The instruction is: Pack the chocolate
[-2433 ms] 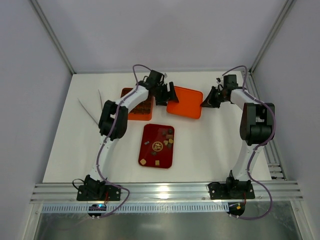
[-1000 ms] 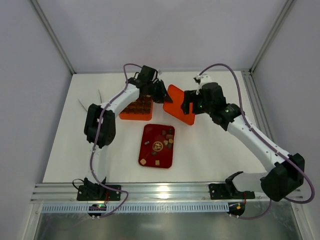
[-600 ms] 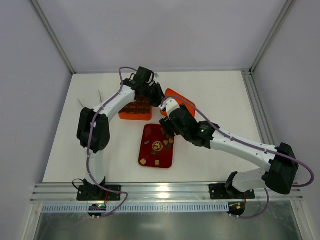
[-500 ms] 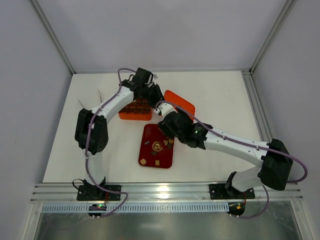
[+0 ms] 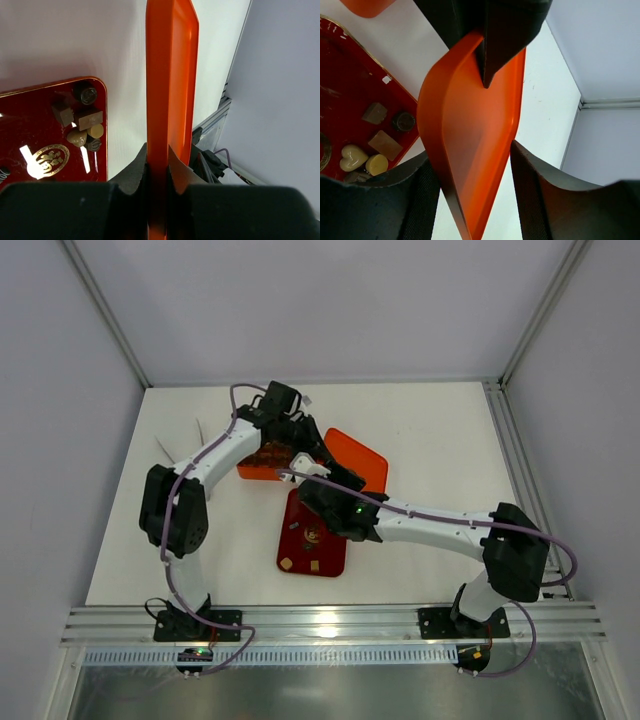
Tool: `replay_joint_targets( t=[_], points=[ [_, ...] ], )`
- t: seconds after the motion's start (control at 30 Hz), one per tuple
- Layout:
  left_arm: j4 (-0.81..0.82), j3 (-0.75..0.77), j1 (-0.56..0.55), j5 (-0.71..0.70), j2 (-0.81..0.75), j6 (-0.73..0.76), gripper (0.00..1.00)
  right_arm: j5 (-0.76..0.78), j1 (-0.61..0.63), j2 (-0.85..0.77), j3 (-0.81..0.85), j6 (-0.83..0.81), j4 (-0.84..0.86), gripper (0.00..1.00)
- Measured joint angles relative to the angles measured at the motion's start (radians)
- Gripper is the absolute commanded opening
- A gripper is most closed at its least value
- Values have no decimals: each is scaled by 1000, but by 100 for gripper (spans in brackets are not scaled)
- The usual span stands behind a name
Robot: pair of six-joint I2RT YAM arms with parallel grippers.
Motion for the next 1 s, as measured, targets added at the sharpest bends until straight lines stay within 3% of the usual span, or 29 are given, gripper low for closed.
replay_joint_targets(
  t=[0.4, 0.5, 0.57, 0.6, 0.7, 0.73, 0.87, 1.0],
  points=[
    [-3, -10, 0, 15, -45, -2, 0, 89, 9, 64, 7, -91, 42, 43],
    [-4, -13, 0, 15, -45, -2, 0, 103, 11, 64, 7, -98, 53, 32],
    [-3, -14, 0, 15, -45, -2, 1, 114, 13, 64, 7, -108, 61, 19],
    [-3, -14, 0, 17, -45, -5, 2, 117, 13, 64, 7, -110, 63, 7],
    [-5, -15, 0, 18, -47, -11, 18, 139, 20, 71, 6, -130, 68, 4],
    [-9, -16, 0, 18, -47, -10, 37, 146, 21, 71, 6, -134, 69, 4],
    [-3, -18, 0, 25, -51, 6, 69, 156, 21, 71, 6, -137, 89, 4],
    [0, -16, 3, 23, -67, 21, 86, 164, 21, 71, 6, -141, 93, 4]
  ],
)
